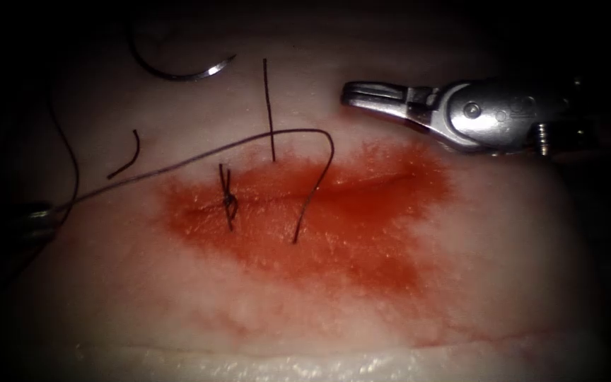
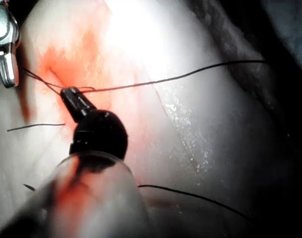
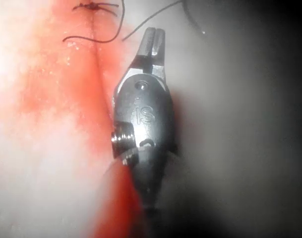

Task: Wound Closure
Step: Wrap suture counter-clockwise twice around right needle holder

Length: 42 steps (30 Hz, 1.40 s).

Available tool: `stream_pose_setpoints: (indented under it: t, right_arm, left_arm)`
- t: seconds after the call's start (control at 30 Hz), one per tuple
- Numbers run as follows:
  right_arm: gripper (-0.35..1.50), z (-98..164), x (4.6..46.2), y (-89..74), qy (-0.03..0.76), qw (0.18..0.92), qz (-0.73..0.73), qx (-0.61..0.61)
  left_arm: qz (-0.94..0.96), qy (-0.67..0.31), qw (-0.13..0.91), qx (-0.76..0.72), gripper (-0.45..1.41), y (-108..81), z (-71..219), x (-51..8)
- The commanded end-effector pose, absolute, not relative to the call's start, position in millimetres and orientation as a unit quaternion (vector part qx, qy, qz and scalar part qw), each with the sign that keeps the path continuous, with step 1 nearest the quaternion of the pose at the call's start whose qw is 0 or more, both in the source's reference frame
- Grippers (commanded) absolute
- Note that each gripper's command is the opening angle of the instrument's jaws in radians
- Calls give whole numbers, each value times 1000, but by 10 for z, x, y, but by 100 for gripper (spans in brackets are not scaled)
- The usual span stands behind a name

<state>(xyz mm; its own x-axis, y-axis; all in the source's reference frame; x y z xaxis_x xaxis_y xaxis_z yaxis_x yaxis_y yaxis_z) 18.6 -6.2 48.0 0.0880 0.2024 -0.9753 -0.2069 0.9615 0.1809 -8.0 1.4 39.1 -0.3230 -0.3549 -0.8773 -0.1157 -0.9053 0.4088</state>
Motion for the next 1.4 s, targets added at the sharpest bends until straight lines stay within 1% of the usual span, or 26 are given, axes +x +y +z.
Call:
stream_pose_setpoints:
  t: [0.03, 0.1, 0.27, 0.43, 0.7, 0.97, 1.07, 1.1, 1.17, 1.2, 1.23, 1.27, 1.4]
  right_arm:
    - [-35, 492, 204, -58, 677, 727, 117, 17]
    - [-35, 501, 216, -57, 698, 711, 78, 35]
    - [-35, 512, 230, -62, 709, 701, 60, 38]
    - [-35, 511, 250, -78, 731, 680, 31, 51]
    - [-35, 490, 255, -82, 759, 647, 62, 49]
    - [-35, 477, 265, -94, 761, 640, 95, 51]
    - [-35, 474, 270, -93, 754, 645, 122, 30]
    - [-28, 474, 270, -92, 752, 646, 129, 24]
    - [19, 475, 272, -90, 745, 652, 141, 14]
    - [39, 475, 272, -89, 739, 657, 147, 9]
    - [66, 477, 270, -87, 732, 663, 157, 4]
    - [56, 479, 265, -86, 732, 663, 155, 5]
    - [59, 481, 259, -84, 730, 666, 157, 3]
  left_arm:
    - [-786, -203, 76, 578, -45, 16, 396, -86]
    - [-782, -202, 75, 584, -45, 20, 393, -89]
    - [-780, -204, 65, 588, -45, 32, 391, -97]
    - [-781, -213, 54, 584, -45, 55, 410, -122]
    - [-811, -239, 17, 533, -45, 64, 483, -143]
    - [-833, -220, 16, 508, -45, 47, 538, -166]
    - [-834, -211, 19, 510, -45, 33, 545, -179]
    - [-833, -208, 19, 512, -45, 29, 544, -181]
    - [-832, -207, 22, 515, -45, 24, 542, -183]
    - [-831, -206, 23, 516, -45, 20, 539, -184]
    - [-830, -205, 23, 518, -45, 15, 534, -184]
    - [-829, -200, 19, 522, -45, 13, 530, -184]
    - [-826, -195, 17, 529, -45, 7, 525, -184]
